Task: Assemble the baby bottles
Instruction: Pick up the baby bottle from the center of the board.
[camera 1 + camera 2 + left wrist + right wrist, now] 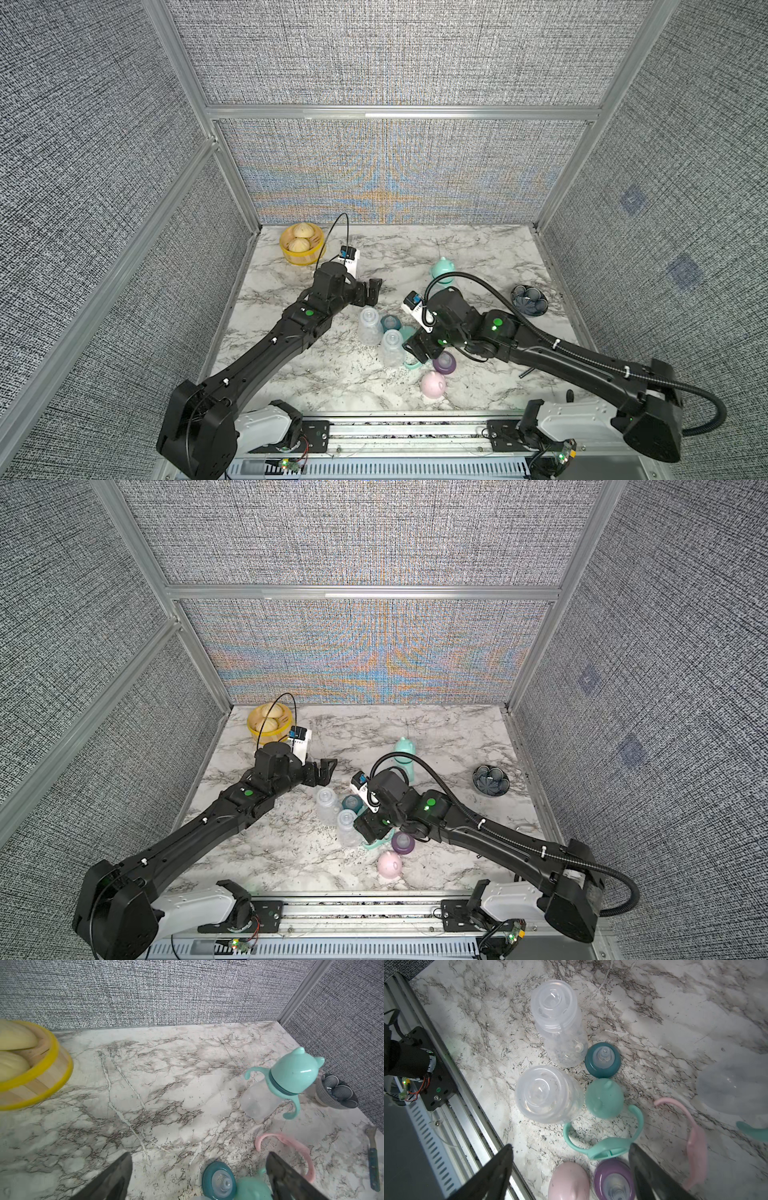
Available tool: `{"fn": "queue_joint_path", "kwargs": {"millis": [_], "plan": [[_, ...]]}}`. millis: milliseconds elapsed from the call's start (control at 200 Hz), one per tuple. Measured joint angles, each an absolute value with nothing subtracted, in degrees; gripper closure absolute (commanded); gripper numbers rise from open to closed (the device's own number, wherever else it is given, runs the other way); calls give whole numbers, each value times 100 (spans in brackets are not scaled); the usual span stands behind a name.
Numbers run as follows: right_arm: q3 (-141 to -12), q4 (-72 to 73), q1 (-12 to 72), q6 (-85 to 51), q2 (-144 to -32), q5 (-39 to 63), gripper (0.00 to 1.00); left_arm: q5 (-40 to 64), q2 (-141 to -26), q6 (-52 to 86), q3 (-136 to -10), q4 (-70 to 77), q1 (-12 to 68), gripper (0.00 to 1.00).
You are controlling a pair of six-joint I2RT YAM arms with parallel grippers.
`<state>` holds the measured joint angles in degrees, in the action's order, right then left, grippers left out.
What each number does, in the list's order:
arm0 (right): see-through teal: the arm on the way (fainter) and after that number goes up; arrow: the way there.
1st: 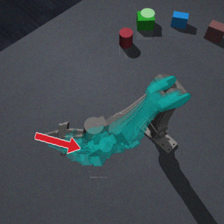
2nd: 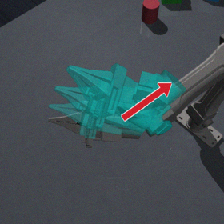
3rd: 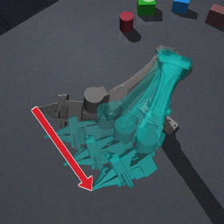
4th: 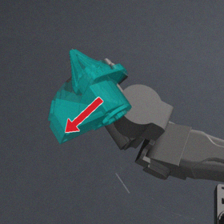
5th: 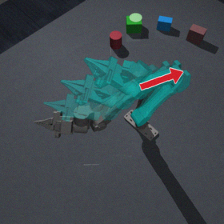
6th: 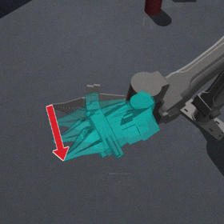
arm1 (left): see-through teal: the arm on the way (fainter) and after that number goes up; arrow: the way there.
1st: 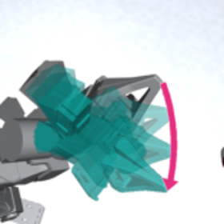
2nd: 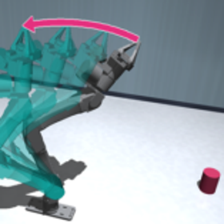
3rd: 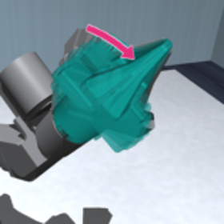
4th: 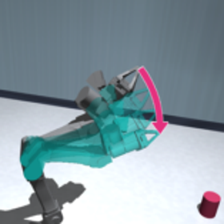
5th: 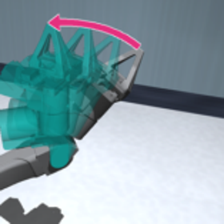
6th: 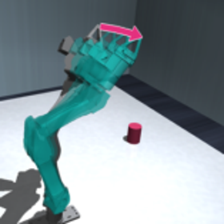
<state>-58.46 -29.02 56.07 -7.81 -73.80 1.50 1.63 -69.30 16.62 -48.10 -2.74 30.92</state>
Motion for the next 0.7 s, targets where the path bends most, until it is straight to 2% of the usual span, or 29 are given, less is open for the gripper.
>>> {"fn": "queue_joint_path", "kwargs": {"millis": [455, 701], "plan": [[-5725, -1470, 5922, -821, -8490, 169, 11, 169, -6879, 1763, -4737, -360, 3028, 0], [-5590, -1079, 5937, -867, -8772, 27, 18, 169, -6879, 1761, -4711, -362, 3017, 0]]}}
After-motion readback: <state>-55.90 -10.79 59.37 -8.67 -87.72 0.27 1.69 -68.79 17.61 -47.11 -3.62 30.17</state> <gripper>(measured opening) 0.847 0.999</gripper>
